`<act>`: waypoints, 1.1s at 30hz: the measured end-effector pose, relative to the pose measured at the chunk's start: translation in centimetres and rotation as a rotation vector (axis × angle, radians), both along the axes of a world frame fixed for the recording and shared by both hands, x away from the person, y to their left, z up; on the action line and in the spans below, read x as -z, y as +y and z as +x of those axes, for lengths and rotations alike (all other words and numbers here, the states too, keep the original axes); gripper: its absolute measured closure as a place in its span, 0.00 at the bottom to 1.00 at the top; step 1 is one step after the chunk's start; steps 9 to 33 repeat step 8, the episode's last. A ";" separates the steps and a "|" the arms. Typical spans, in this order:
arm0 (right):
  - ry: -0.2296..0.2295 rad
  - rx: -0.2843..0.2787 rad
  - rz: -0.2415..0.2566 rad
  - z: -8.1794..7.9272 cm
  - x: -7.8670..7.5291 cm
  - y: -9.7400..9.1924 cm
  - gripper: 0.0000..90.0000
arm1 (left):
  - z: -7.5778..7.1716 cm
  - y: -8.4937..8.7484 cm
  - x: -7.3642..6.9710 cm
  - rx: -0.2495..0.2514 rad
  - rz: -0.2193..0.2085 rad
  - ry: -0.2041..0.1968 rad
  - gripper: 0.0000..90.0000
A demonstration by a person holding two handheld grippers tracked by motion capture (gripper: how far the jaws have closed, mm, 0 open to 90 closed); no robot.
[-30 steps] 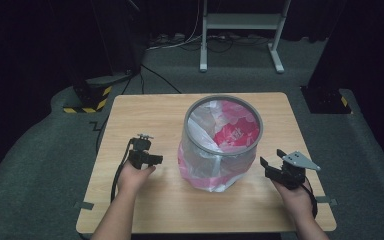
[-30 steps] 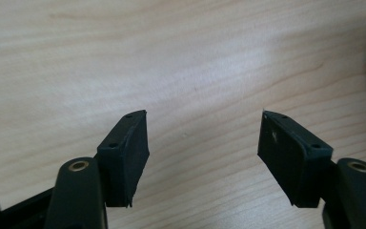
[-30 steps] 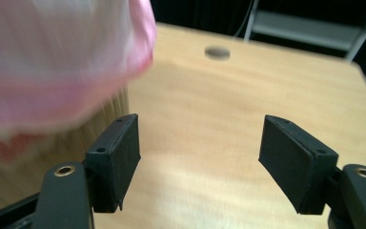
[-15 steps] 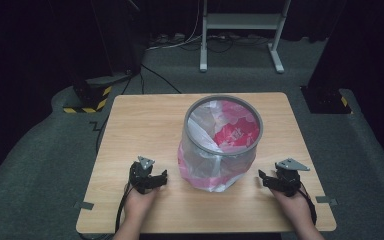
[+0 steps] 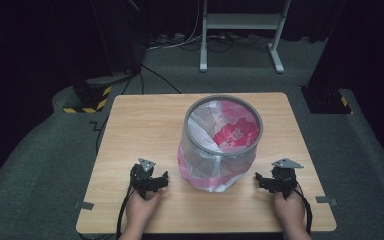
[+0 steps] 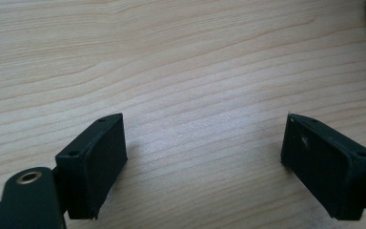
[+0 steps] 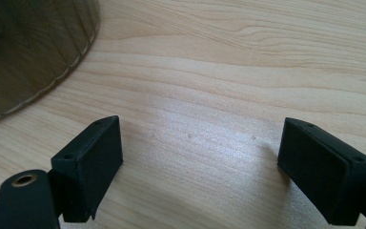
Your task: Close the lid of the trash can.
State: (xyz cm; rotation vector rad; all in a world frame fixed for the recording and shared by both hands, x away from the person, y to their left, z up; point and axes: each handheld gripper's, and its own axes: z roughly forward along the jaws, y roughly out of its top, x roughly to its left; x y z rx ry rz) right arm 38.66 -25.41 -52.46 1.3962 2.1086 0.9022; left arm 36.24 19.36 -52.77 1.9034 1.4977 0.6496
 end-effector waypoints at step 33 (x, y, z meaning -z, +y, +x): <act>0.000 0.001 0.000 0.0 0.0 0.0 0.16 | -0.1 0.0 0.0 0.007 0.001 0.001 0.17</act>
